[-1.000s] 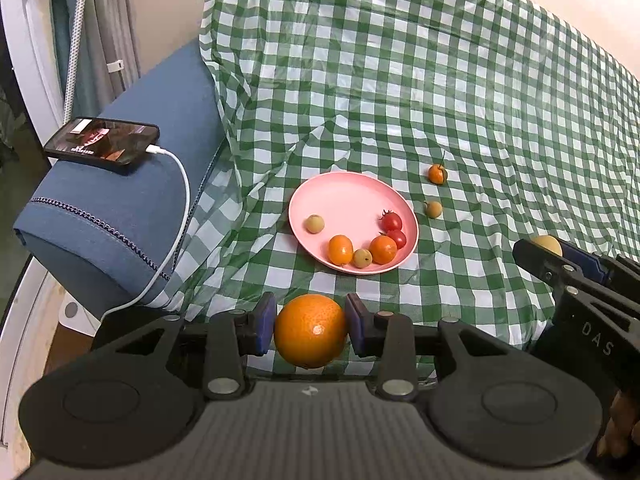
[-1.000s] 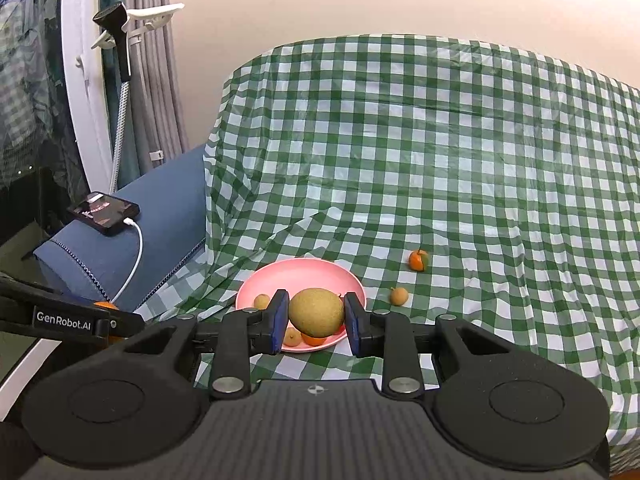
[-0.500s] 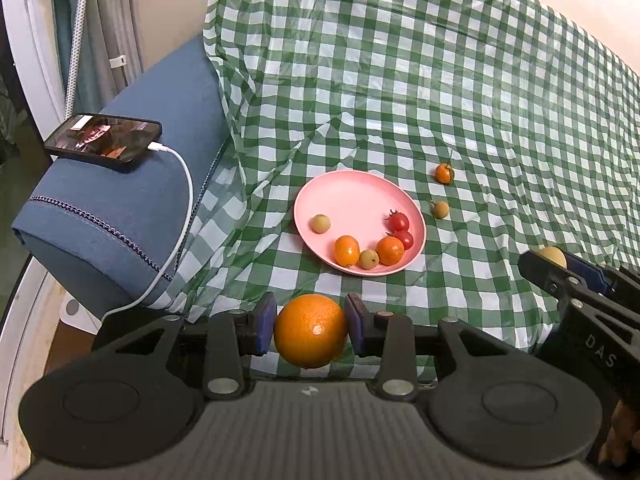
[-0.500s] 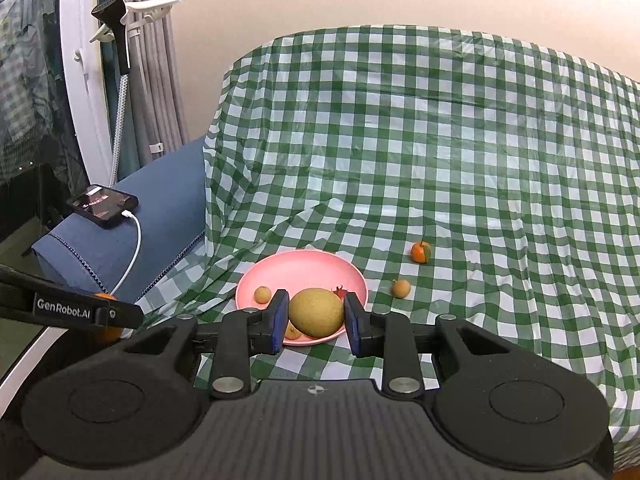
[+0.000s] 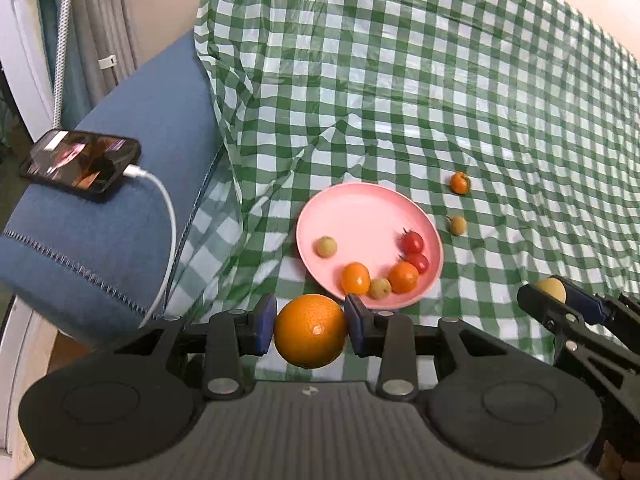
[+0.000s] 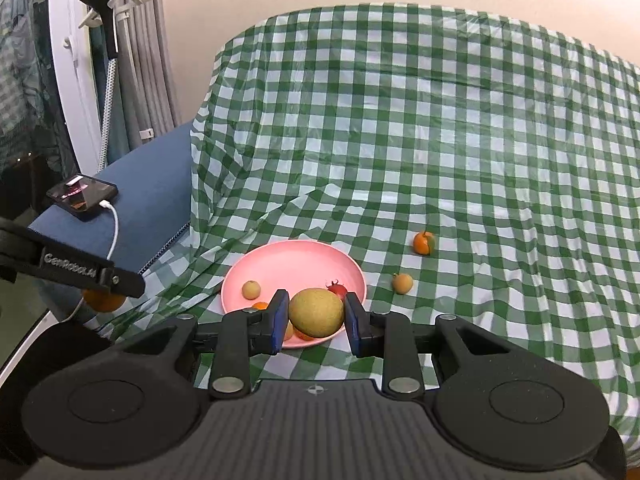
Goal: Organize fruits
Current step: 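Carry the yellow-green fruit and orange kumquat over the pink plate with both tools, then open both tools to drop the fruits onto the pink plate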
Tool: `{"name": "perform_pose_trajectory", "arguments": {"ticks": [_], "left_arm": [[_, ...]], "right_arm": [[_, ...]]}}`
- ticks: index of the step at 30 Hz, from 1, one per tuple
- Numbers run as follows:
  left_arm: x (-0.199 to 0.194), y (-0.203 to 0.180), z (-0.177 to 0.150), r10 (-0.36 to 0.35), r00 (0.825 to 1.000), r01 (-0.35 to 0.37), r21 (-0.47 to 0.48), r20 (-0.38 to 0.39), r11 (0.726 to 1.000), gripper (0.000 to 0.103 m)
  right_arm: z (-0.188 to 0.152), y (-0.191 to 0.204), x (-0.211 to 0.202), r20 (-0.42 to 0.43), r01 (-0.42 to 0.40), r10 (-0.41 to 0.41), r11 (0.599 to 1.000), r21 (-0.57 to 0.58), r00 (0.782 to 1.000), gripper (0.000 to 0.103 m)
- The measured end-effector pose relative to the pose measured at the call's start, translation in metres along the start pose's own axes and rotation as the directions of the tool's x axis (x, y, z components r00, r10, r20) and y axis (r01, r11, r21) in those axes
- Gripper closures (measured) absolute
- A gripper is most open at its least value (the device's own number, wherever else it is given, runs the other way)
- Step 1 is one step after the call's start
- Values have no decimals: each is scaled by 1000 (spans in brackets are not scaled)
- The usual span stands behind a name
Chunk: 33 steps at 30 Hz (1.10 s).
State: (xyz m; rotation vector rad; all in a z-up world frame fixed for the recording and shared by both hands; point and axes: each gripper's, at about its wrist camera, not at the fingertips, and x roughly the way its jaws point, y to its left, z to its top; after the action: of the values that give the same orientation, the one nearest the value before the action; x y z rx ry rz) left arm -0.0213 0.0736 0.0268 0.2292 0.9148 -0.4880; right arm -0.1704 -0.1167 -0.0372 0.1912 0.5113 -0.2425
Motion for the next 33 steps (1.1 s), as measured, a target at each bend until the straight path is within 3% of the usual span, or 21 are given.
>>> {"name": "perform_pose_trajectory", "arguments": {"ticks": [14,24,29,30,31,32,33], "left_arm": [[128,-23,48,12,984,-7,31,-177,999,62],[189,-32,56,67,973,-49,85,-222,995,62],[201,-35,61,58,978,-34,122,-199,992,60],[198,-35,63,40,984,-18,126,-172,992,44],[194,-36,65,32,989,-13,131,-145,991,11],[189,-37,67,38,993,-23,136,-112,990,0],[180,-38,68,56,997,-48,139,-56,989,0]], "right_arm": [[5,-7,120,-152,-3,1,1000,-17,988,72],[-1,-7,174,-222,-12,2,999,-42,975,72],[-1,-4,190,-230,-8,-6,998,-58,973,72],[0,-4,190,-219,-2,-11,998,-62,976,68],[2,-4,190,-208,-2,-12,998,-68,978,62],[5,-3,190,-195,-2,-13,997,-78,981,44],[7,-3,188,-180,0,-16,996,-89,983,31]]}}
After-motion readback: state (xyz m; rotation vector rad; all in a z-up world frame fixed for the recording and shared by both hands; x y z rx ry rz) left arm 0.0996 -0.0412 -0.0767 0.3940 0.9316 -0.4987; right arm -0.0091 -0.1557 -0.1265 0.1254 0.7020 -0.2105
